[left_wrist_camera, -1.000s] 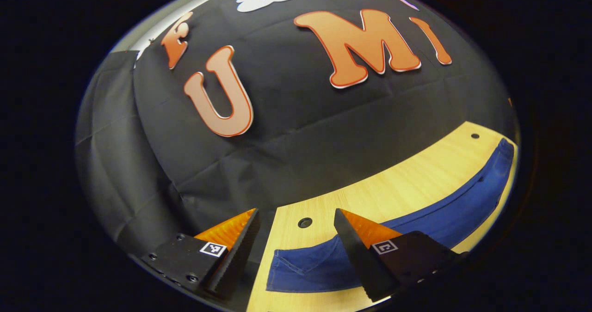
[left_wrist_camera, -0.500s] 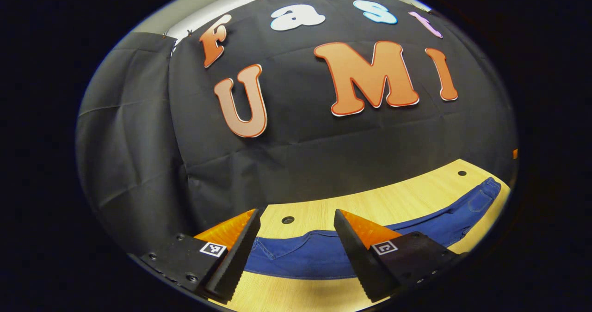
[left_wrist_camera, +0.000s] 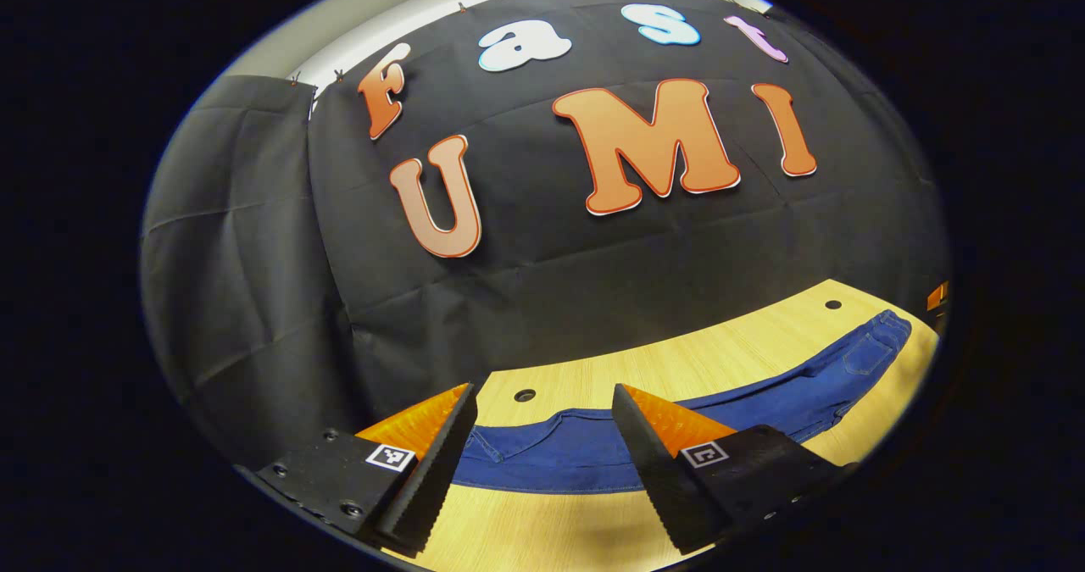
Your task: Grasp the waist and the cuffs of the jeans and fold them to make the two legs overlap; first hold the waist and fold one-third of the jeans toward the cuffs, then hold the cuffs and fold the remaining one-third in the same direction to finish folding.
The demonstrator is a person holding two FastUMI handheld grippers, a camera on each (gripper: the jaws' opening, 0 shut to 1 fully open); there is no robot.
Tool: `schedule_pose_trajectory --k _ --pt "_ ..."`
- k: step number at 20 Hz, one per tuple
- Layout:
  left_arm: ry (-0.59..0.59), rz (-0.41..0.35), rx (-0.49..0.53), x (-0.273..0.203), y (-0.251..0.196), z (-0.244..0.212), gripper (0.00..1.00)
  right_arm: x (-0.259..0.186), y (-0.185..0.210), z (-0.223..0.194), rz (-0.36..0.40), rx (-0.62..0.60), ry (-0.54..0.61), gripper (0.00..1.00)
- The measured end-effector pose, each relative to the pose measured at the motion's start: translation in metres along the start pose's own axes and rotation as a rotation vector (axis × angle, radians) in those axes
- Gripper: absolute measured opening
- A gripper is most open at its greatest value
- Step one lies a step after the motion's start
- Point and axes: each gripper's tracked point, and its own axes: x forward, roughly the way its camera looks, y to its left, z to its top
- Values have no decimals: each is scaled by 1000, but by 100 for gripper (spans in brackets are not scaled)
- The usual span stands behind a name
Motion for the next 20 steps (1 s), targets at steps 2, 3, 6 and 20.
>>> schedule_pose_trajectory --k 2,3,6,20 --pt "4 12 -12 -2 3 -2 100 17 -1 -8 1 54 49 98" --pt "9 20 -19 -7 7 -6 98 25 3 -11 14 93 79 98" --pt "33 54 -19 -14 18 -14 98 56 10 -15 36 221 137 98" --pt "109 157 -46 -13 39 -37 98 140 -10 -23 -122 357 244 75"
